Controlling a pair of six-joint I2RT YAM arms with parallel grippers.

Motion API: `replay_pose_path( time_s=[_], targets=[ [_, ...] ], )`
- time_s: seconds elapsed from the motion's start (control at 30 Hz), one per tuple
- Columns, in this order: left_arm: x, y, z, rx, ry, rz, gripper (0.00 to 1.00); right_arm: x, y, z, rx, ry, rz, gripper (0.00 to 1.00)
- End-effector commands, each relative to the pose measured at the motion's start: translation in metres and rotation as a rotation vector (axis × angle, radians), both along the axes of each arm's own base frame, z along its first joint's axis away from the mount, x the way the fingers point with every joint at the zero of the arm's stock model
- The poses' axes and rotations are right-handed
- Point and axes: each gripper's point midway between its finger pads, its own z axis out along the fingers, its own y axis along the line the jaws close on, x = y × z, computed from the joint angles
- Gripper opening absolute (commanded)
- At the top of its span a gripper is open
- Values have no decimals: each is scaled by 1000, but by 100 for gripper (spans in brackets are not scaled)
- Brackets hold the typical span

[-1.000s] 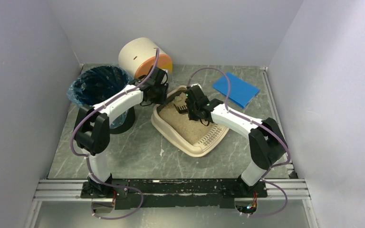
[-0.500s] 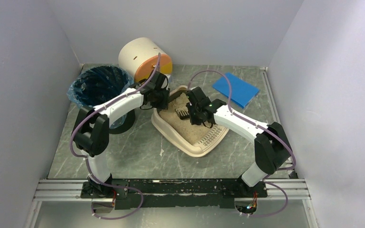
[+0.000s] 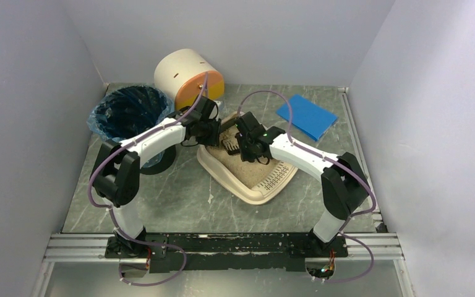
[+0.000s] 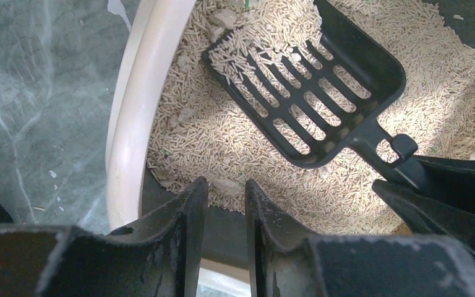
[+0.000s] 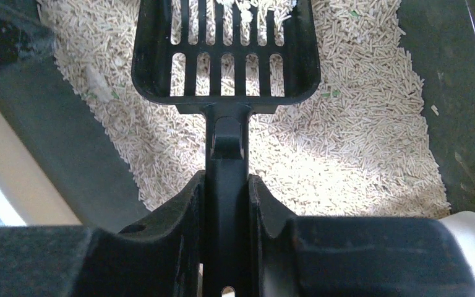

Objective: Clean the litter box

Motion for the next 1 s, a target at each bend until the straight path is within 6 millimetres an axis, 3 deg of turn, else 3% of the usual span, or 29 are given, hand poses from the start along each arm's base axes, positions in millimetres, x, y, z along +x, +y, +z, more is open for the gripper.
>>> replay_pose_path(
  time_s=[0.0, 0.27, 0.43, 0.57, 0.77, 0.97],
  targets=[
    [-2, -7, 12, -44, -25, -20, 33, 24, 7, -3, 20, -70, -99, 0],
    [-4, -3, 20, -45, -42, -10, 33, 39, -24, 12, -10, -217, -244, 0],
    [0, -3, 40, -58, -67, 17, 40, 43, -13, 9, 40, -226, -212, 0],
    [16, 2, 59, -64, -127, 98, 48, 47, -2, 2, 92, -253, -169, 0],
    [44, 13, 80, -26, -186, 194, 58, 43, -16, 1, 89, -307, -202, 0],
    [67, 11, 66, -16, -166, 173, 61, 44, -12, -4, 76, -286, -182, 0]
  ],
)
